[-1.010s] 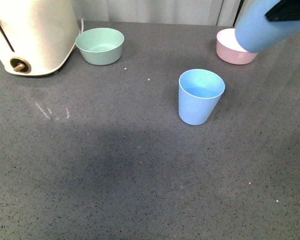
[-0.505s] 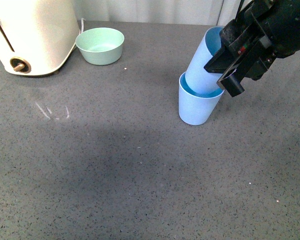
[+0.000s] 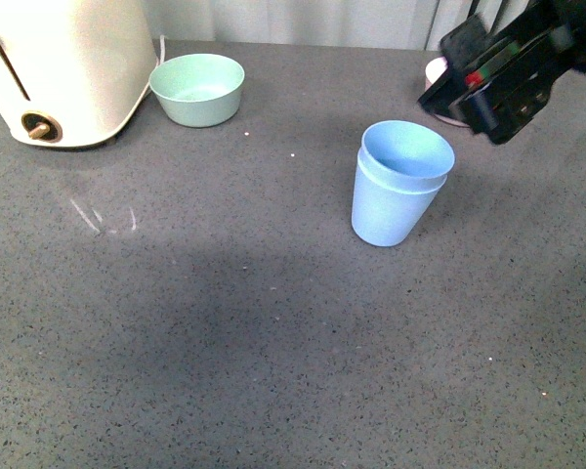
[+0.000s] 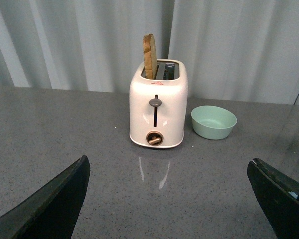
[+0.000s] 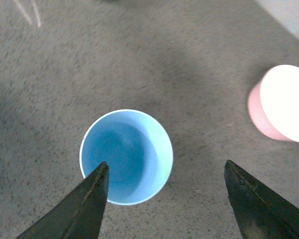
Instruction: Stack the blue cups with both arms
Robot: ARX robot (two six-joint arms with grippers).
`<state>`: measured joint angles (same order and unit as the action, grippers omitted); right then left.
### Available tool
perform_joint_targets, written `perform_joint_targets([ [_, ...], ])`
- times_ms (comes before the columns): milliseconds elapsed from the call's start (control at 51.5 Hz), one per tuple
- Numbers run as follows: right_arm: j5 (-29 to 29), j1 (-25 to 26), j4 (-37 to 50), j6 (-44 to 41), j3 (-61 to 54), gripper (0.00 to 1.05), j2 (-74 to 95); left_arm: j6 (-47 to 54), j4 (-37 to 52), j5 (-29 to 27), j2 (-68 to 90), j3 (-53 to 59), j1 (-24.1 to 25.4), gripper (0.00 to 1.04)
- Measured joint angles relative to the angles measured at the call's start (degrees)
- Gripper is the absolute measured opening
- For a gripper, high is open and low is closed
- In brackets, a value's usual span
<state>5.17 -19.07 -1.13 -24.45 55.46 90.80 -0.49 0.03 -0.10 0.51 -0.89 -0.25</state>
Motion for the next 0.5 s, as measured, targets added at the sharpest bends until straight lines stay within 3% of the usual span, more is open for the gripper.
perform_joint_targets([
  [136, -2.1, 4.0, 7.9, 9.0, -9.2, 0.97, -13.3, 0.0, 0.0, 0.0, 0.0, 0.0, 0.0, 0.96],
  [447, -6.3, 11.1, 9.9, 25.5, -28.9, 0.96, -39.8, 0.0, 0.0, 0.0, 0.0, 0.0, 0.0, 0.96],
  [505, -11.5, 11.6, 22.2, 25.1, -35.3, 0.83, -42.4, 0.0, 0.0, 0.0, 0.0, 0.0, 0.0, 0.96],
])
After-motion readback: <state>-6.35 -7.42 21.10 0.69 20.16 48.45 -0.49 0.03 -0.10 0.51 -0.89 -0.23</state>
